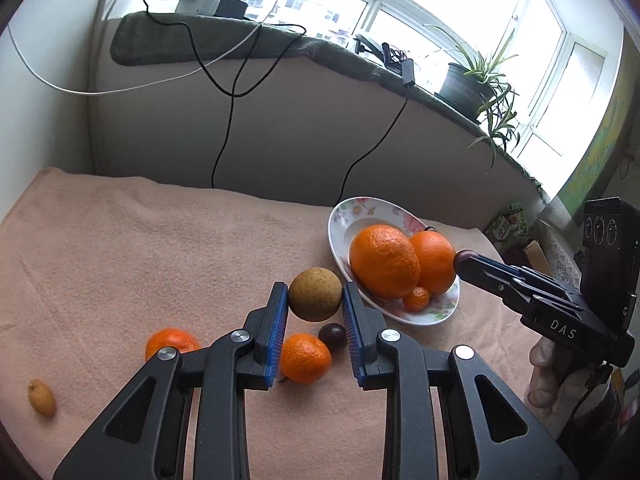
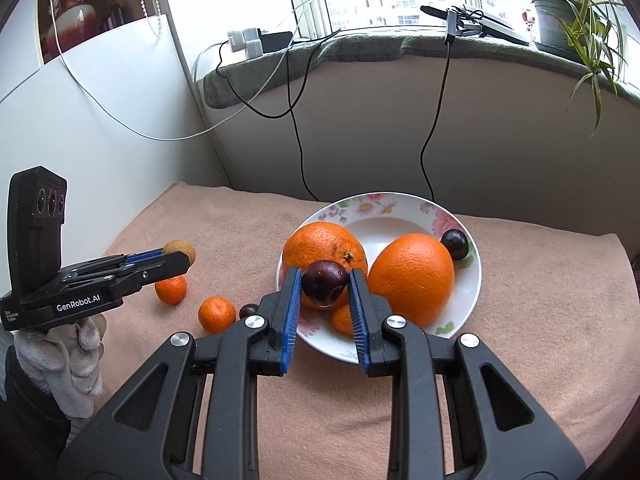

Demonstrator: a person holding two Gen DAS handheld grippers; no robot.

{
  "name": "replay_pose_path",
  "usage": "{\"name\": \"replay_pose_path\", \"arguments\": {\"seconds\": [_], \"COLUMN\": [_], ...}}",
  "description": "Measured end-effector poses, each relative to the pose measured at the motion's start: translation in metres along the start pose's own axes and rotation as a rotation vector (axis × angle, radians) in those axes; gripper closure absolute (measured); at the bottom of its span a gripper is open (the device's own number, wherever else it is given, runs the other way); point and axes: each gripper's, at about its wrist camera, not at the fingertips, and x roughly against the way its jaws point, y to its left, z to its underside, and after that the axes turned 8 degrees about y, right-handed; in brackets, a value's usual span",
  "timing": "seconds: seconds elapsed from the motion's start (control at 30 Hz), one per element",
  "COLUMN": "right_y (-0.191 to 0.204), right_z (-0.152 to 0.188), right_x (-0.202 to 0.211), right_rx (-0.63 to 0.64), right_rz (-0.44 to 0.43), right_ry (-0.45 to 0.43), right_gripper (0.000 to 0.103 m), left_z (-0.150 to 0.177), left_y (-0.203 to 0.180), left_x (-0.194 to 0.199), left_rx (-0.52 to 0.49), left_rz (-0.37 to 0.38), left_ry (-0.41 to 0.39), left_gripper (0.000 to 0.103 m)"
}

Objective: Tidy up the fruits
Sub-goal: 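Carry the plum and the kiwi over the bowl with both tools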

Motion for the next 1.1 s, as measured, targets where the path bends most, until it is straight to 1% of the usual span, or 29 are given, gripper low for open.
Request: {"name": "replay_pose_path", "arguments": {"seconds": [0.3, 0.47, 0.7, 1.1], "right_y": [-0.024, -0.032, -0.040, -0.044], "right_z": [-0.020, -0.028, -0.032, -0.035], "right_x": [-0.009, -0.018, -0.029, -0.036], "right_rx": [-0.014, -0.017, -0.024, -0.011], "right_rz": [0.027, 0.034, 0.038, 0.040], "right_ry": [-0.015, -0.010, 0.002, 0.012], "right_gripper": [0.078, 0.078, 0.078, 0.078], "left_z": [-0.030, -0.040, -0.049, -0.054], "left_y": [-0.031, -0.046, -0.058, -0.068], "left_x": [-0.026, -0.039, -0.051, -0.063], "left_rx": [-0.068, -0.102, -0.128, -0.152], "left_rz": [0.038, 0.057, 0.065, 0.046], "left_ry": [0.011, 0.021, 0.034, 0.049], "left_gripper": [0.077, 0.077, 0.077, 0.077]}}
